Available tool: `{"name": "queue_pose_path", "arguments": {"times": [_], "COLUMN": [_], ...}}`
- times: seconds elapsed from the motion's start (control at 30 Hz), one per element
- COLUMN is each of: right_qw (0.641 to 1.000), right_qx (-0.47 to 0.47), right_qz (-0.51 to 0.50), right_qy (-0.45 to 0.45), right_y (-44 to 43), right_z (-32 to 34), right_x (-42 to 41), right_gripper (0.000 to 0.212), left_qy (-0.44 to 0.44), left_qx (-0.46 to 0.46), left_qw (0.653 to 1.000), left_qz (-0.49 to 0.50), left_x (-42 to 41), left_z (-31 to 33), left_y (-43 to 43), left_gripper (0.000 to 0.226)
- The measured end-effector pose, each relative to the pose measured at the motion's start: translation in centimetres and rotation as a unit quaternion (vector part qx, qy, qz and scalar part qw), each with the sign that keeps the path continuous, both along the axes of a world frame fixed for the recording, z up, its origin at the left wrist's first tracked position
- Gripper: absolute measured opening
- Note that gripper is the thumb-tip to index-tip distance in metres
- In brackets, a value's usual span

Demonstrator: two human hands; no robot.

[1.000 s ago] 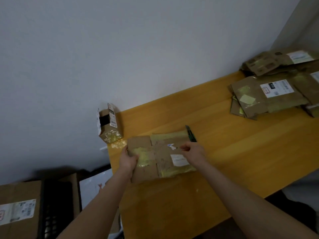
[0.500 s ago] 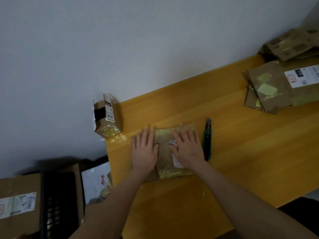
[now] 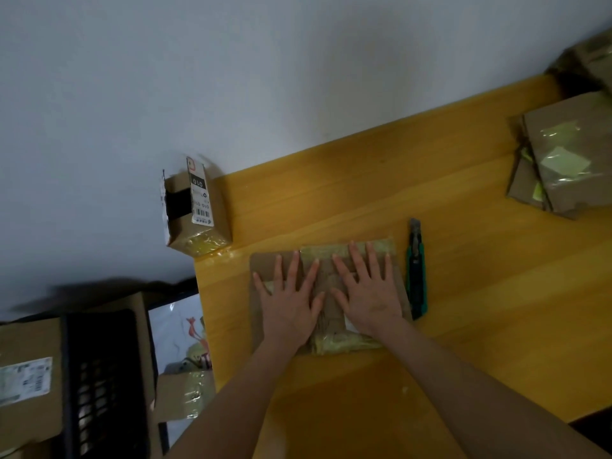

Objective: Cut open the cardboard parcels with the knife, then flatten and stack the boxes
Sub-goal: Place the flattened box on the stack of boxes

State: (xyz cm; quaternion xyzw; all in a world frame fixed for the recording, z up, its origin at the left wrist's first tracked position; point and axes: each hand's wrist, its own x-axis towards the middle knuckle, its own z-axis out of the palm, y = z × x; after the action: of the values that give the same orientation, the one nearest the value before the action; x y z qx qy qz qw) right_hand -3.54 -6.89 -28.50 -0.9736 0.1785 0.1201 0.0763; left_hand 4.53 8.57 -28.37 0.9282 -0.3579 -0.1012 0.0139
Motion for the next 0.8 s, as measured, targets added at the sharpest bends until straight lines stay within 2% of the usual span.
{"name": "queue_pose_path", "arguments": {"times": [0.17,0.37,0.47,0.57,0.6,0.7,0.8], "right_qw": [1.000,1.000,0.999,0.998,0.997,0.992,0.974], "right_qx": [-0.012,-0.019,-0.005,0.011,0.021,0.038,-0.003], "right_qz": [0.003,0.005,-0.004,0.009,0.008,-0.088,-0.226], "right_qy": [-0.011,0.016,0.051,0.064,0.080,0.079,0.029], "right_y": [0.0,0.2,0.2,0.0,-0.1,-0.2,0.6], "right_z": [-0.5,-0.1,0.1,1.7,2.2,4.7,6.9], "right_x": [0.0,0.3,0.2,0.7,0.7,-0.4,-2.9], "right_gripper": [0.067,0.067,0.068,0.080,0.075,0.066,0.071], "left_qy": [-0.011,-0.007,0.025,0.064,0.080,0.125,0.106], "left_qx": [-0.007,0.015,0.041,0.080,0.084,0.020,-0.055], "left_qw": [1.000,1.000,0.999,0.995,0.993,0.992,0.982], "left_qz": [0.003,0.001,0.006,-0.004,-0.015,0.027,0.146], "left_x": [0.1,0.2,0.0,0.7,1.0,1.7,1.7], "left_z": [-0.5,-0.6,-0.2,1.0,1.4,4.0,5.9], "left_y": [0.1,0.1,0.0,-0.2,-0.1,0.6,2.6], "left_gripper": [0.061,0.062,0.064,0.071,0.071,0.069,0.075]}}
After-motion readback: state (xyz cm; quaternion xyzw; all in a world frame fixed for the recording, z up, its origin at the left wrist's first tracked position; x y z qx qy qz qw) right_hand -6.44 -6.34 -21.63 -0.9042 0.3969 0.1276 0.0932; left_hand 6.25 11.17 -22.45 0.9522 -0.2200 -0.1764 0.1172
